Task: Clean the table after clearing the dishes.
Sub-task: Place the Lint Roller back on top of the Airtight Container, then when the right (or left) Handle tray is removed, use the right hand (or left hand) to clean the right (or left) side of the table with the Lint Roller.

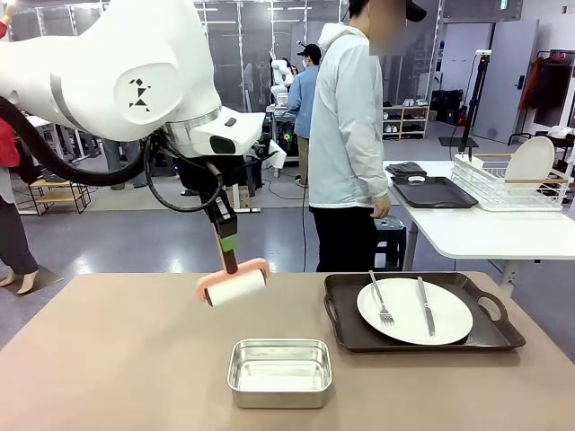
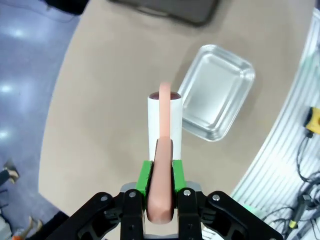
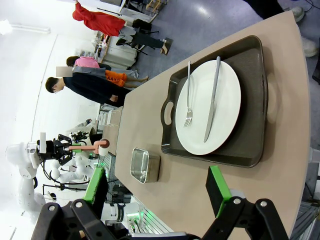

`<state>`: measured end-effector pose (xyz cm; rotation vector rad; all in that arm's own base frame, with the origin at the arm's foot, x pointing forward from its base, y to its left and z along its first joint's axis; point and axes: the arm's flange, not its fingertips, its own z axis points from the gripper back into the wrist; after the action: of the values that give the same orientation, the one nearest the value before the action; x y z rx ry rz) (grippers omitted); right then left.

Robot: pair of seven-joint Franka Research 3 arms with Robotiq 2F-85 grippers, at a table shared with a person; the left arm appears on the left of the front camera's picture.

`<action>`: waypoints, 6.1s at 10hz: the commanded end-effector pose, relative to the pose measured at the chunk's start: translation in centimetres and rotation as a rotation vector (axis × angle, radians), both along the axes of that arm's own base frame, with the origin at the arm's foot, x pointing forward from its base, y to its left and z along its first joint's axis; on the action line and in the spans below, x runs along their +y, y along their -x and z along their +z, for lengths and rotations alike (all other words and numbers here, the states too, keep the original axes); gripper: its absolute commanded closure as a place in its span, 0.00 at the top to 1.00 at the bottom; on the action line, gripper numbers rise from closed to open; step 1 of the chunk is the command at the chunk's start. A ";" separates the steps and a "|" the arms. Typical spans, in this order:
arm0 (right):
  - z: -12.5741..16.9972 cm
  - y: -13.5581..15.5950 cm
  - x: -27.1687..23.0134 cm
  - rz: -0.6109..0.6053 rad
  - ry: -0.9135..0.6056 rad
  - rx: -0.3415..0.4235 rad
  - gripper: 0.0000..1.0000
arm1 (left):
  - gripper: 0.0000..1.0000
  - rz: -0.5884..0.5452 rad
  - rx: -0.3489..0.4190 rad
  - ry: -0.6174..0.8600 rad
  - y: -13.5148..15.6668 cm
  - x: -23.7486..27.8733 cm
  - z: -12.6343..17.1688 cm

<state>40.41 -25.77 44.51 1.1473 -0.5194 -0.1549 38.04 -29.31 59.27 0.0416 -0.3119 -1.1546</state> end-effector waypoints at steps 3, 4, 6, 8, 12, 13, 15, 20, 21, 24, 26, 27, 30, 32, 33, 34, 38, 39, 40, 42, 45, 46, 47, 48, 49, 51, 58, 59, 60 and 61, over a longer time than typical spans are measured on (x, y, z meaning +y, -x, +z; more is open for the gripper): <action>0.2 0.2 0.1 0.002 0.000 -0.003 1.00 | 0.21 0.000 0.000 0.000 0.0 0.0 0.0; 0.2 0.2 0.1 0.002 0.000 -0.003 1.00 | 0.21 0.000 0.000 0.000 0.0 0.0 0.0; 0.2 0.2 0.1 0.002 0.000 -0.003 1.00 | 0.21 -0.203 0.060 0.027 -0.1 -0.9 -1.2; 0.2 0.2 0.1 0.002 0.000 -0.003 1.00 | 0.21 -0.361 0.111 -0.021 0.3 -3.4 -3.1; 0.2 0.2 0.1 0.002 0.000 -0.003 1.00 | 0.21 -0.473 0.180 -0.029 -1.7 -6.0 -6.8; 0.2 0.2 0.1 0.002 0.000 -0.003 1.00 | 0.21 -0.474 0.210 -0.028 -2.7 -6.6 -7.9; 0.2 0.2 0.1 0.002 0.000 -0.003 1.00 | 0.21 -0.478 0.248 -0.021 -3.8 -7.3 -9.7; 0.2 0.2 0.1 0.002 0.000 -0.003 1.00 | 0.21 -0.479 0.267 -0.094 -6.5 -8.0 -13.2; 0.2 0.2 0.1 0.002 0.000 -0.003 1.00 | 0.21 -0.436 0.260 -0.125 -7.1 -8.0 -14.0; 0.2 0.2 0.1 0.002 0.000 -0.003 1.00 | 0.21 -0.432 0.268 -0.102 -8.2 -7.8 -15.2; 0.2 0.2 0.1 0.002 0.000 -0.003 1.00 | 0.21 -0.422 0.271 -0.100 -8.6 -7.8 -15.9; 0.2 0.2 0.1 0.002 0.000 -0.003 1.00 | 0.21 -0.422 0.273 -0.096 -8.7 -7.8 -16.3; 0.2 0.2 0.1 0.002 0.000 -0.003 1.00 | 0.21 -0.409 0.283 -0.095 -8.7 -7.9 -16.8; 0.2 0.2 0.1 0.002 0.000 -0.003 1.00 | 0.29 -0.418 0.271 -0.073 -8.5 -8.0 -16.0; 0.2 0.2 0.1 0.002 0.000 -0.003 1.00 | 0.41 -0.418 0.257 -0.071 -8.4 -8.0 -15.5; 0.2 0.2 0.1 0.002 0.000 -0.003 1.00 | 0.51 -0.423 0.249 -0.065 -8.2 -8.0 -14.9; 0.2 0.2 0.1 0.002 0.000 -0.003 1.00 | 0.94 -0.414 0.239 -0.065 -8.2 -7.8 -14.2; 0.2 0.2 0.1 0.002 0.000 -0.003 1.00 | 1.00 -0.412 0.240 -0.067 -8.2 -7.7 -14.1; 0.2 0.2 0.1 0.002 0.000 -0.003 1.00 | 1.00 -0.411 0.241 -0.069 -8.3 -7.7 -14.1; 0.2 0.2 0.1 0.002 0.000 -0.003 1.00 | 1.00 -0.407 0.238 -0.061 -8.3 -7.6 -14.1; 0.2 0.2 0.1 0.002 0.000 -0.003 1.00 | 1.00 -0.425 0.244 -0.075 -8.8 -8.0 -14.4; 0.2 0.2 0.1 0.002 0.000 -0.003 1.00 | 1.00 -0.425 0.244 -0.075 -8.8 -8.0 -14.4; 0.2 0.2 0.1 0.002 0.000 -0.003 1.00 | 1.00 -0.425 0.244 -0.075 -8.8 -8.0 -14.4; 0.2 0.2 0.1 0.002 0.000 -0.003 1.00 | 1.00 -0.425 0.244 -0.075 -8.8 -8.0 -14.4; 0.2 0.2 0.1 0.002 0.000 -0.003 1.00 | 1.00 -0.425 0.244 -0.075 -8.8 -8.0 -14.4; 0.2 0.2 0.1 0.002 0.000 -0.003 1.00 | 1.00 -0.425 0.244 -0.075 -8.8 -8.0 -14.4; 0.2 0.2 0.1 0.002 0.000 -0.003 1.00 | 1.00 -0.267 0.302 0.030 -11.1 -4.8 -11.7; 0.2 0.2 0.1 0.002 0.000 -0.003 1.00 | 1.00 -0.125 0.274 0.062 -11.7 -1.9 -9.9; 0.2 0.2 0.1 0.002 0.000 -0.003 1.00 | 1.00 -0.014 0.249 0.112 -11.6 0.8 -8.2; 0.2 0.2 0.1 0.002 0.000 -0.003 1.00 | 1.00 0.084 0.267 0.223 -10.8 3.8 -6.8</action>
<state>40.39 -25.80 44.53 1.1471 -0.5201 -0.1552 51.30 -27.53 51.98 -0.2335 -0.1543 -1.1409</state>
